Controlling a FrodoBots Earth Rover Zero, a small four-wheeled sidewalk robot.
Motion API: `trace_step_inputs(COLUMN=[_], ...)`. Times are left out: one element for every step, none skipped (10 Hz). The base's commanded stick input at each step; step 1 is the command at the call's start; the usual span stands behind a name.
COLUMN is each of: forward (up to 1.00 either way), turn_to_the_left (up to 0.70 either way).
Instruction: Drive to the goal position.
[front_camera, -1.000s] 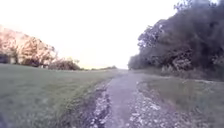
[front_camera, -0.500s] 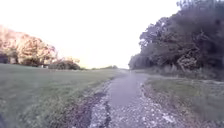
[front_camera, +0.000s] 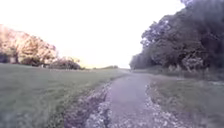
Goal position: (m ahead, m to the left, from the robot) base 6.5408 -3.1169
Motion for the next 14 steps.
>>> trace_step_inputs(forward=[0.68, 0.68, 0.68, 0.68, 0.68, 0.68, 0.68, 0.68, 0.68, 0.68, 0.68, 0.68, 0.68, 0.68], turn_to_the_left=[0.0, 0.0, 0.0, 0.0, 0.0, 0.0, 0.0, 0.0, 0.0, 0.0, 0.0, 0.0, 0.0, 0.0])
